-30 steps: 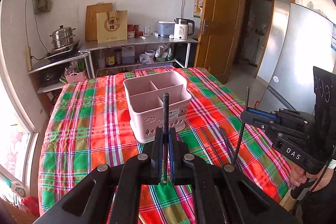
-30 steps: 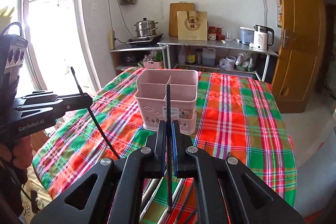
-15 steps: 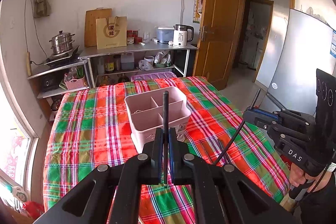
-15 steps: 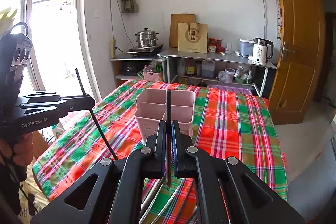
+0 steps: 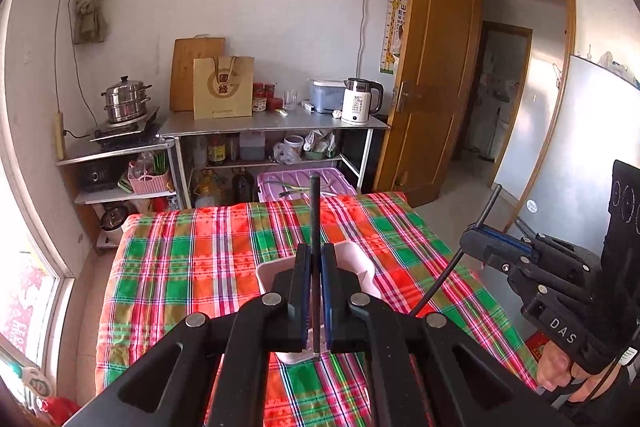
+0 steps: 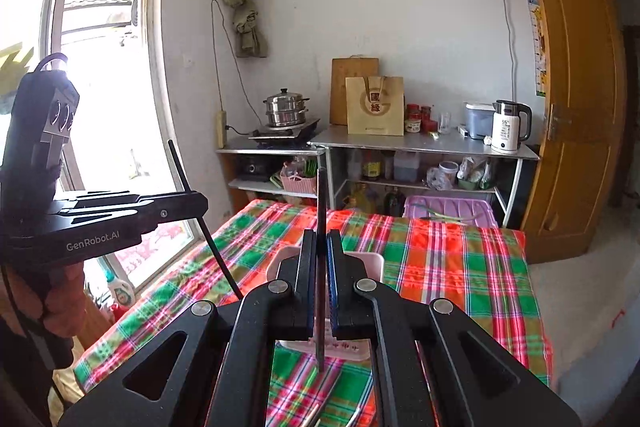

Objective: Organize utensils
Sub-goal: 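Lift the held chopsticks with both tools and carry them over the pink basket, then lower the chopsticks into the basket compartments and open both tools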

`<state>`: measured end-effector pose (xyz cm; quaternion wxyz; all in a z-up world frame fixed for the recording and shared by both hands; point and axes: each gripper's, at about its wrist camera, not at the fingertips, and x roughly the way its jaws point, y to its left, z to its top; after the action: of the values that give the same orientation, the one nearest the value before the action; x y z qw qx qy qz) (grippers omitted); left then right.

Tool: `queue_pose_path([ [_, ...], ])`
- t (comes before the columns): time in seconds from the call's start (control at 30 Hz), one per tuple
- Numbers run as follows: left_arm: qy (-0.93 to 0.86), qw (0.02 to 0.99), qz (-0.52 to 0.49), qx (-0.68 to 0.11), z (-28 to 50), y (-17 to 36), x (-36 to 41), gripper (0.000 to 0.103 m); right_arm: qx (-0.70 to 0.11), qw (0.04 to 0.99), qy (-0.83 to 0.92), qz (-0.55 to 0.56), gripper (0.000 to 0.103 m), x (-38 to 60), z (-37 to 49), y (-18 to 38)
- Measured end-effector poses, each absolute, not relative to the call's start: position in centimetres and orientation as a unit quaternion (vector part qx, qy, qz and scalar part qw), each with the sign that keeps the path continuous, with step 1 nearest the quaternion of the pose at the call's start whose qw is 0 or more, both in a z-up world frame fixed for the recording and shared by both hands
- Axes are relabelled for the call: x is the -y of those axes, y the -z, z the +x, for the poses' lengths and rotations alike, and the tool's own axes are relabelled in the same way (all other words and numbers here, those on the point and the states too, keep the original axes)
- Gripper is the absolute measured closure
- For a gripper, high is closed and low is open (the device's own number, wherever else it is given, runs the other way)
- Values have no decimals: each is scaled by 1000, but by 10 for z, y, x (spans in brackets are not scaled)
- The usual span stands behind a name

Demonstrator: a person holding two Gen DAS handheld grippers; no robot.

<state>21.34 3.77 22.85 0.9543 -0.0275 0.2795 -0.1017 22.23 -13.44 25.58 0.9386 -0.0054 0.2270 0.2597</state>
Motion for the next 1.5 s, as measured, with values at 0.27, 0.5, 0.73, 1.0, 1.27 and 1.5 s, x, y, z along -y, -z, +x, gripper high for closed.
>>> queue_pose_path([
  [0.27,85,957,-37,-274,253,-236,-53,98,-217,941,-259,-1,98,111,254,-263],
  [0.5,85,952,-49,-289,277,-211,-62,98,-232,936,-266,2,98,94,271,-243],
  [0.73,89,942,-51,-321,289,-173,-62,98,-275,924,-266,1,98,91,288,-212],
  [1.0,89,933,-55,-343,295,-144,-63,98,-305,917,-257,-1,98,94,296,-186],
  [1.27,75,938,-51,-334,288,-145,-64,90,-309,912,-269,11,89,103,290,-187],
  [1.5,65,950,-48,-301,256,-158,-68,78,-285,920,-268,24,78,123,265,-200],
])
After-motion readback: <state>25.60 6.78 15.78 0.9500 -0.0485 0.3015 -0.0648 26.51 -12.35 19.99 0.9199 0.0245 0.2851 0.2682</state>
